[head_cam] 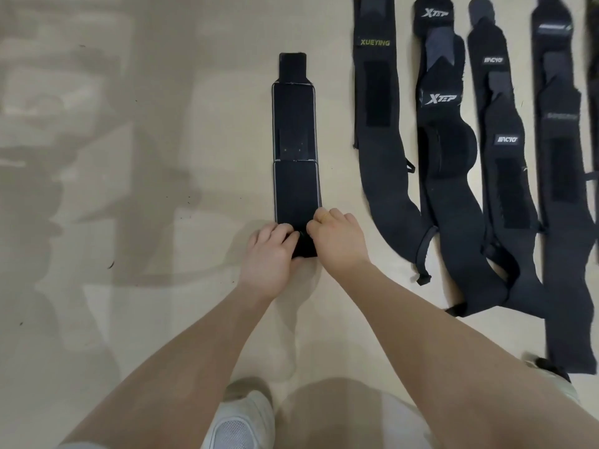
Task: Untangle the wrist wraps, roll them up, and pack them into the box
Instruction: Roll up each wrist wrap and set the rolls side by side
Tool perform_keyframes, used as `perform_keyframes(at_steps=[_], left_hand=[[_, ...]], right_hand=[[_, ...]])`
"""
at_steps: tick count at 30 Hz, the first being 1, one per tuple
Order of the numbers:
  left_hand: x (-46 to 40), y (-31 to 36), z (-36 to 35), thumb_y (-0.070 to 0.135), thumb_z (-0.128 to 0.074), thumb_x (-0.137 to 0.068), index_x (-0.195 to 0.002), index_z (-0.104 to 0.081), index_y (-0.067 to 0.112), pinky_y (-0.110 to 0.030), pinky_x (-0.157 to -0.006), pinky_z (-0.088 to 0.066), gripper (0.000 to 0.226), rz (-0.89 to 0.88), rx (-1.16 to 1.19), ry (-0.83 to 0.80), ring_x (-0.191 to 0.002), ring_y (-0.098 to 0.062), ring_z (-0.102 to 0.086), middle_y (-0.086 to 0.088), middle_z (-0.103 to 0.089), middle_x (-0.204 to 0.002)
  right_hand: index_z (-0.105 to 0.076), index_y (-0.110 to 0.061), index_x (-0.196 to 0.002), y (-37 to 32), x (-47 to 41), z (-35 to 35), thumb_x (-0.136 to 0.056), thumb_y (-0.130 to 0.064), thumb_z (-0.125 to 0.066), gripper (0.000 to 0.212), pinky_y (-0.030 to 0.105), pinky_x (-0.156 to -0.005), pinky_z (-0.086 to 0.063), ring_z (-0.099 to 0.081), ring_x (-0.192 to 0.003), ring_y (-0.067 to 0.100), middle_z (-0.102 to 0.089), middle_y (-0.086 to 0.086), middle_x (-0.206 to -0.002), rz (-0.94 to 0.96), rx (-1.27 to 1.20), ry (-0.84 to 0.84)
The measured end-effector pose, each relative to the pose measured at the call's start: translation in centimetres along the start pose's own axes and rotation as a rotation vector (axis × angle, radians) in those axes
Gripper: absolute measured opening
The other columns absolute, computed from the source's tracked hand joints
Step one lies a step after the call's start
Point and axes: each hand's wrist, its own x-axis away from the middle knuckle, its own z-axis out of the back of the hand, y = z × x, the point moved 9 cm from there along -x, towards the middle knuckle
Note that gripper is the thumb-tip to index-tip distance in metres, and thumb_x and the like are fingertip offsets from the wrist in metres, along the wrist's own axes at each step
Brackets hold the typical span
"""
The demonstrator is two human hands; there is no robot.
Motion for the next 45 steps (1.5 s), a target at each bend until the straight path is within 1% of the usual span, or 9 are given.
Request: perform_keyframes(at_steps=[6,12,16,19,23,29,35,42,45], left_hand=[[-1.9,-1.6,0.2,0.028,-0.051,-0.096,-0.135,-0.044,0.015,-0.035,-0.085,-0.040,0.042,0.171,0.151,-0.099,-0.111,-0.028,-0.054,-0.005,-0.058,-0.124],[-3.1,-1.8,1.1,0.024,-0.041,-0.100,-0.118,-0.047,0.012,-0.036,-0.078,-0.045,0.023,0.189,0.243,-0.128,-0.099,-0.027,-0.056,-0.005,-0.055,-0.119],[-3.3,-1.5,1.6,0.034,-0.049,-0.096,-0.131,-0.050,0.012,-0.034,-0.101,-0.034,0.042,0.134,0.130,-0.054,-0.130,-0.021,-0.036,-0.003,-0.033,-0.145],[-3.5,-2.1,1.1,0.026,-0.056,-0.093,-0.146,-0.030,0.014,-0.029,-0.098,-0.034,0.060,0.140,0.247,-0.108,-0.130,-0.020,-0.039,-0.003,-0.041,-0.144],[-4.7,-3.2,1.8,0.017,-0.053,-0.094,-0.134,-0.045,0.017,-0.025,-0.080,-0.036,0.041,0.195,0.341,-0.031,-0.112,-0.023,-0.051,-0.006,-0.054,-0.128],[-6.1,-4.3,2.1,0.013,-0.052,-0.096,-0.127,-0.057,0.013,-0.013,-0.096,-0.027,0.032,0.247,0.468,-0.048,-0.119,-0.019,-0.047,-0.006,-0.027,-0.145],[-5.5,-2.9,1.0,0.011,-0.045,-0.098,-0.132,-0.053,0.012,-0.019,-0.106,-0.023,0.035,0.101,0.406,-0.260,-0.135,-0.017,-0.035,-0.004,-0.028,-0.151],[-2.2,-1.6,-0.1,0.017,-0.045,-0.097,-0.125,-0.054,0.006,-0.034,-0.098,-0.038,0.031,-0.123,0.129,-0.208,-0.118,-0.025,-0.049,-0.008,-0.049,-0.131],[-0.8,-1.0,0.2,0.024,-0.041,-0.092,-0.095,-0.066,0.005,-0.039,-0.070,-0.053,0.032,-0.099,0.104,-0.161,-0.087,-0.032,-0.061,-0.010,-0.062,-0.100]], right_hand=[[-0.046,-0.013,-0.126,0.4,0.7,-1.3,-0.097,-0.030,-0.041,0.034,0.033,-0.102,-0.021,-0.049,-0.115,0.024,-0.057,0.002,-0.122,0.060,-0.008,-0.070],[-0.044,-0.013,-0.117,1.0,-1.0,-0.5,-0.096,-0.024,-0.046,0.024,0.032,-0.074,-0.030,-0.052,-0.100,0.028,-0.057,0.007,-0.110,-0.093,-0.229,-0.146],[-0.051,-0.016,-0.122,2.1,-2.1,-0.2,-0.098,-0.028,-0.044,0.028,0.033,-0.073,-0.039,-0.047,-0.108,0.027,-0.037,0.008,-0.128,-0.191,-0.286,-0.148],[-0.051,-0.022,-0.128,2.6,-3.1,0.6,-0.098,-0.031,-0.044,0.032,0.034,-0.077,-0.039,-0.042,-0.113,0.027,-0.038,0.009,-0.126,-0.249,-0.259,-0.141],[-0.048,-0.015,-0.119,1.7,-4.0,2.5,-0.099,-0.022,-0.041,0.023,0.033,-0.073,-0.033,-0.043,-0.108,0.028,-0.043,0.008,-0.125,-0.241,-0.174,0.032],[-0.037,-0.015,-0.138,0.6,-2.7,0.9,-0.099,-0.031,-0.041,0.042,0.033,-0.101,-0.029,-0.031,-0.131,0.024,-0.033,0.002,-0.146,-0.029,-0.050,-0.023],[-0.044,-0.017,-0.126,0.1,-2.0,0.1,-0.094,-0.026,-0.050,0.033,0.031,-0.091,-0.034,-0.046,-0.112,0.024,-0.052,0.003,-0.120,-0.008,-0.038,-0.082],[-0.056,-0.020,-0.124,0.6,1.1,-3.0,-0.092,-0.038,-0.051,0.037,0.035,-0.096,-0.036,-0.049,-0.110,0.022,-0.049,0.002,-0.119,-0.112,-0.310,-0.311],[-0.060,-0.013,-0.118,0.3,2.0,-4.1,-0.094,-0.034,-0.050,0.034,0.036,-0.091,-0.042,-0.049,-0.103,0.023,-0.045,0.005,-0.114,-0.150,-0.404,-0.366]])
